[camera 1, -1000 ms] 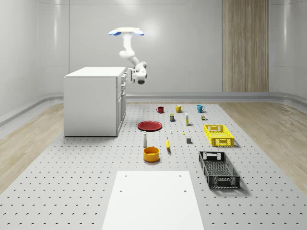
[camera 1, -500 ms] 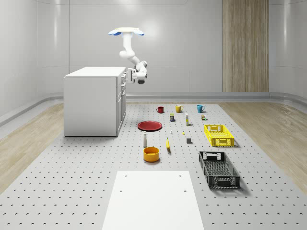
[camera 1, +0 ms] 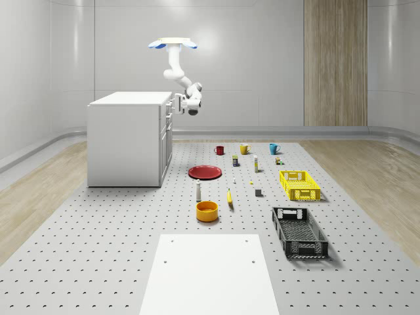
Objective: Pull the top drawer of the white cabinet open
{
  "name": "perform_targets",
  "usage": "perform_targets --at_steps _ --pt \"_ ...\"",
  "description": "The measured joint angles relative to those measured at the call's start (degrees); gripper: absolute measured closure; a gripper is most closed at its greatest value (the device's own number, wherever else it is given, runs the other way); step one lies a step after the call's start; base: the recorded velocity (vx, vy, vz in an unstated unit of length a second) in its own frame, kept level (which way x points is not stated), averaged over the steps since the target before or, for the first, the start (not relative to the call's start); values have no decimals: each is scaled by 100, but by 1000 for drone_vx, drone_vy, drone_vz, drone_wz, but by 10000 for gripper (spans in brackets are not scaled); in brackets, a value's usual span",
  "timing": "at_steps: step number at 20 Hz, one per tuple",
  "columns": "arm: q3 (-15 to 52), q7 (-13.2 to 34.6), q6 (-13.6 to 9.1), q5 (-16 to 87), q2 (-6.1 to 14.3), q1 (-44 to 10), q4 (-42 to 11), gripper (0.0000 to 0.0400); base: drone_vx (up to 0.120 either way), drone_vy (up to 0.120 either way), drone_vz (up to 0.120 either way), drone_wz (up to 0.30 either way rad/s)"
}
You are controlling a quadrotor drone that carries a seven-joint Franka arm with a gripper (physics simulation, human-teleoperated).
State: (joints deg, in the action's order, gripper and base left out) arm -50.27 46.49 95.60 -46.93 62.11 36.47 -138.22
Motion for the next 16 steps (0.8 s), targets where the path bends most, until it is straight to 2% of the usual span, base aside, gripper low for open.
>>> perform_targets --at_steps 3,6,16 --pt "-11 34 42 39 50 45 -5 250 0 0 0 0" --pt "-22 63 82 76 97 87 -11 274 0 0 0 0" --pt "-112 139 123 233 229 205 32 289 0 0 0 0"
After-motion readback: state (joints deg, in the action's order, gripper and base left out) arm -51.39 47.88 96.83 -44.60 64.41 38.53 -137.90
